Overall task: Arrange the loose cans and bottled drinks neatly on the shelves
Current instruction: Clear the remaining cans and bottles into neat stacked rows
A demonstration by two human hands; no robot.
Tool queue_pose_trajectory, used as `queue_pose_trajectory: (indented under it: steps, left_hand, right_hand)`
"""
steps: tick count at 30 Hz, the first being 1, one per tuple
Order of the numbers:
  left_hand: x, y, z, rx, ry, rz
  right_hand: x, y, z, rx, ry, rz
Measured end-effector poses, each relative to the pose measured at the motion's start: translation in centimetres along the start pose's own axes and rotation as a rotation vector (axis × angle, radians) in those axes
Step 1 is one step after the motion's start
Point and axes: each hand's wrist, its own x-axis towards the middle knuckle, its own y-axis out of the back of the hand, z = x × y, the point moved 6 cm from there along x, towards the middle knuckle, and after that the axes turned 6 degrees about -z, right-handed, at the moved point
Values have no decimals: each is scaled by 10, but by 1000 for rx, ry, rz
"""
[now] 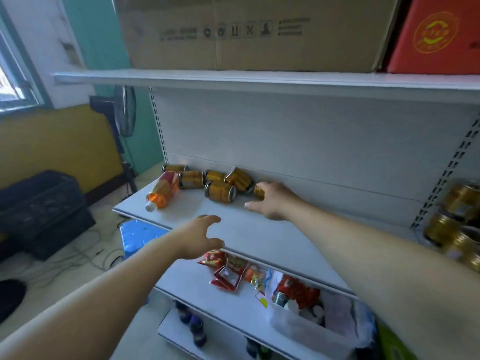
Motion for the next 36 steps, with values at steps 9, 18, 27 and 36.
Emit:
queue_pose_trajectory:
  steps: [9,18,27,36]
  left_hand:
    - [94,35,-49,46,-64,30]
    - [212,44,-65,275,-126,80]
    - [239,37,-74,324,-225,196]
    - [211,20,-110,-226,-278,331]
  right_hand:
    - [117,-29,-2,41,-80,-8]
    - [214,-51,6,71,8,75]
    - [214,-51,4,108,9,255]
    - [159,-81,15,465,-117,411]
